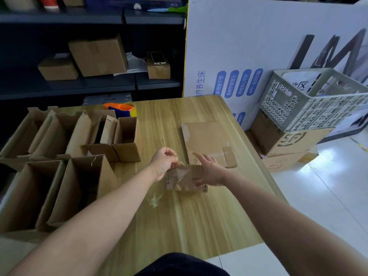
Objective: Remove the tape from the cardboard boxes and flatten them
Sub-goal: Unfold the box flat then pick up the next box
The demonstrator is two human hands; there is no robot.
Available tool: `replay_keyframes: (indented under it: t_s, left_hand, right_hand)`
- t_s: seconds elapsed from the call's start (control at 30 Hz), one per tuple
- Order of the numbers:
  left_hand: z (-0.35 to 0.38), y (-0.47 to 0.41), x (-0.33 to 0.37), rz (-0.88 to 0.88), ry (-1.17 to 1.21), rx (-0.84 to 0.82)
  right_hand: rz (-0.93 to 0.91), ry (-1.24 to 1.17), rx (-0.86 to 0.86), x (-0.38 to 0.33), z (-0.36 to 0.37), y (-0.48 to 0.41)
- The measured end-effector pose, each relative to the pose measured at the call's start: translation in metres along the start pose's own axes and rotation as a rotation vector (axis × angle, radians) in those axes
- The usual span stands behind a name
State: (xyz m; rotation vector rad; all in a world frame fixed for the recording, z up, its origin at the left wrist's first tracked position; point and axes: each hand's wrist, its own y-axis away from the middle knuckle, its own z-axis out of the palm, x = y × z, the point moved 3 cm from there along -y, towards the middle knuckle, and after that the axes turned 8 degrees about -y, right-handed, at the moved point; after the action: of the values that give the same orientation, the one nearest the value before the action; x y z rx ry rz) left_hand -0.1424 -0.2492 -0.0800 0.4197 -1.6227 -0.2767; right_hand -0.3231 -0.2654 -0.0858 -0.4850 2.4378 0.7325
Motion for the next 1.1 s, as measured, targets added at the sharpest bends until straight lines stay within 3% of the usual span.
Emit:
replay_keyframes:
  t_s: [0.13,0.27,0.33,0.4,0.6,0.7,0.8,0.93,1.1]
  left_hand:
    - [0.005,-0.006,-0.005,0.033,-0.034,0.023]
    - [0.011,-0.006,-0.001,0.158,-0.582,0.050]
    - [0.012,-0.004,0.002,0.253,-0.917,0.072]
    - [0.009,-0.004,-0.001,0.329,-1.095,0.109]
    - [-0.017,-0.004,-0.004,0.296,-0.874,0.316]
    - [-0.031,-0.008,-0.003,0.275,-0.771,0.260]
    - [-0.016,-0.008,-0.002,0.187,-0.864,0.161]
    - [0.006,-0.009,-0.001,0.266,-1.142,0.203]
    - [0.009,-0.009,-0.003,0.362,-1.074,0.164]
  right_hand:
    - [-0.022,0.247,0.026,-0.006,0.015,-0.001]
    - [-0.034,0.520,0.123,-0.006,0.025,-0.006]
    - [-0.062,0.539,0.194,-0.006,0.024,-0.009]
    - [-0.068,0.486,0.197,-0.004,0.021,-0.011]
    - [-0.058,0.400,0.144,0.003,0.015,-0.014]
    - [-0.013,0.374,0.139,0.009,0.007,-0.011]
    - [-0.006,0.380,0.138,0.004,0.006,-0.013]
    - [-0.019,0.376,0.133,-0.003,0.010,-0.016]
    - [-0.030,0.360,0.144,-0.001,0.015,-0.015]
